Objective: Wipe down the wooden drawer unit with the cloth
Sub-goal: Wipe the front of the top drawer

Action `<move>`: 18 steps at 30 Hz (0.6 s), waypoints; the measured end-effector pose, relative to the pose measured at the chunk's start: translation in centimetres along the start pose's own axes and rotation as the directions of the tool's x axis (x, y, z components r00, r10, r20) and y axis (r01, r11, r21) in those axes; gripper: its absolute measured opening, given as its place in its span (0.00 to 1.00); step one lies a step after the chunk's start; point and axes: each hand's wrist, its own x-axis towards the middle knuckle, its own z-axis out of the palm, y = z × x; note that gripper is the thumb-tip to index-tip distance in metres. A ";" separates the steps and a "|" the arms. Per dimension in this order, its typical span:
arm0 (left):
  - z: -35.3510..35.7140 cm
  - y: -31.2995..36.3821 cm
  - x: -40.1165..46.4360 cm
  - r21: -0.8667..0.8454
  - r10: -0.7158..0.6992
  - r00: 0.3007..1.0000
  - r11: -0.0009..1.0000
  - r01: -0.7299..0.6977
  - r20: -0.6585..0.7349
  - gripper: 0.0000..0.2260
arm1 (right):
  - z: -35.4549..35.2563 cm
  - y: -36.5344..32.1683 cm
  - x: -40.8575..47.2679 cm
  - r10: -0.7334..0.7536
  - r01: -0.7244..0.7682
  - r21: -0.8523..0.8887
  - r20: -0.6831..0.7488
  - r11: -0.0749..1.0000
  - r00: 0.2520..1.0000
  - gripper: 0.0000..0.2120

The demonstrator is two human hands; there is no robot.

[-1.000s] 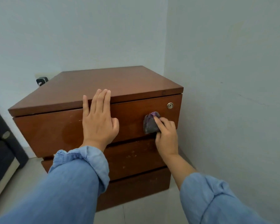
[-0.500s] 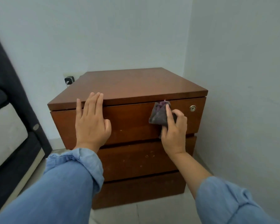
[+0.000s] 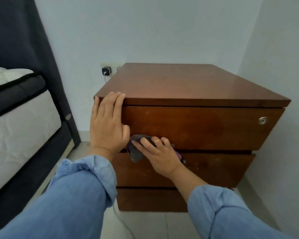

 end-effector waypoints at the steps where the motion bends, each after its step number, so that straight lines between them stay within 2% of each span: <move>1: -0.1 0.0 -0.1 -0.013 0.008 1.000 1.000 -0.008 0.006 0.33 | 0.2 -0.1 -0.5 -0.060 0.060 -0.002 0.025 0.998 0.998 0.36; 3: -0.4 -0.4 -0.1 -0.026 0.020 1.000 0.999 -0.020 0.023 0.33 | 0.1 -0.1 -0.7 -0.109 0.109 0.009 0.013 0.994 0.994 0.32; 5: -0.8 -0.9 0.0 -0.038 0.042 0.999 0.998 -0.040 0.034 0.33 | -0.7 0.4 -0.1 0.021 -0.018 0.039 -0.074 0.999 0.997 0.30; 7: -1.0 -1.3 0.2 -0.050 0.056 0.998 0.997 -0.055 0.027 0.33 | -1.5 1.5 1.6 0.215 -0.205 0.067 -0.198 0.976 0.956 0.31; 9: -0.9 -1.3 0.4 -0.062 0.055 0.998 0.997 -0.054 0.016 0.33 | -2.4 2.7 3.4 0.304 -0.292 0.084 -0.259 0.953 0.917 0.34; 14: -1.3 -1.2 0.2 -0.075 0.055 0.998 0.996 -0.054 0.014 0.30 | -2.7 1.2 6.0 0.302 -0.298 0.053 -0.239 0.953 0.923 0.32; 18: -1.3 -1.3 0.2 -0.081 0.043 0.999 0.996 -0.042 0.003 0.29 | -2.2 0.0 7.2 0.230 -0.239 -0.017 -0.211 0.971 0.950 0.28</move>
